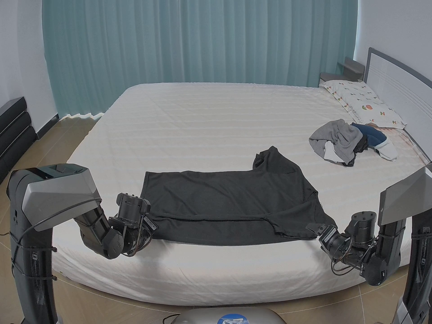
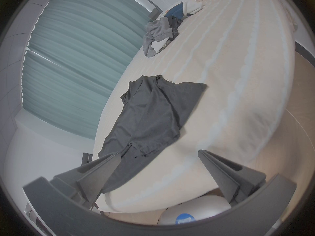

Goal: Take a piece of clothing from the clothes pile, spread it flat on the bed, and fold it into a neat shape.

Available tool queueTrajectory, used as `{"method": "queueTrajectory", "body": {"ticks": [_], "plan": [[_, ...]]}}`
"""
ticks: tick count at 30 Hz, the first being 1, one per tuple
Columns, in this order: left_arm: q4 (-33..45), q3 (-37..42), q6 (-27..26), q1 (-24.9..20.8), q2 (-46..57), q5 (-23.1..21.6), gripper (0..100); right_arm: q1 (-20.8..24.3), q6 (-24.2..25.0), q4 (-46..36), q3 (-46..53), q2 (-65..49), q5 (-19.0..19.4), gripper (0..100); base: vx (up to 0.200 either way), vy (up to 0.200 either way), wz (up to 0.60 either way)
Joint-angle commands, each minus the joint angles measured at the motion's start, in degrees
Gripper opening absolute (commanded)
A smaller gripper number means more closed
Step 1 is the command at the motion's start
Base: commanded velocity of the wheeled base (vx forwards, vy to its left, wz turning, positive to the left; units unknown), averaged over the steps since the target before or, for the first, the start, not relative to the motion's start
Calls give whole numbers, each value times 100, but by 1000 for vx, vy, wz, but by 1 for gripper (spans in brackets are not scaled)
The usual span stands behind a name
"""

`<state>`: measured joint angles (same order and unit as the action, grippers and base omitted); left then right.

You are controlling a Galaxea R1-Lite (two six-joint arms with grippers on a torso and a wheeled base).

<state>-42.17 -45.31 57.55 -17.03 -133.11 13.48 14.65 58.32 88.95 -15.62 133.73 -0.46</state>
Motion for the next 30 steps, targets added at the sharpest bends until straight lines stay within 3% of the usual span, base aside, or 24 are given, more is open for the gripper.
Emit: {"method": "queueTrajectory", "body": {"ticks": [1,5,22,23,30], "plan": [[-20,93,125,7,110,-91,0,82,-295,-186,-469,558,-77,100,0,0,0],[-28,84,300,7,101,-109,0,-33,-638,-388,-882,725,-209,100,0,0,0],[-28,93,309,7,136,-171,0,-94,-620,-1214,-1857,777,-235,100,0,0,0],[-28,93,309,7,136,-171,0,-94,-620,-1214,-1857,777,-235,0,0,0,0],[-28,84,309,7,162,-162,0,-94,-646,-1108,-1743,707,-481,0,0,0,0]]}}
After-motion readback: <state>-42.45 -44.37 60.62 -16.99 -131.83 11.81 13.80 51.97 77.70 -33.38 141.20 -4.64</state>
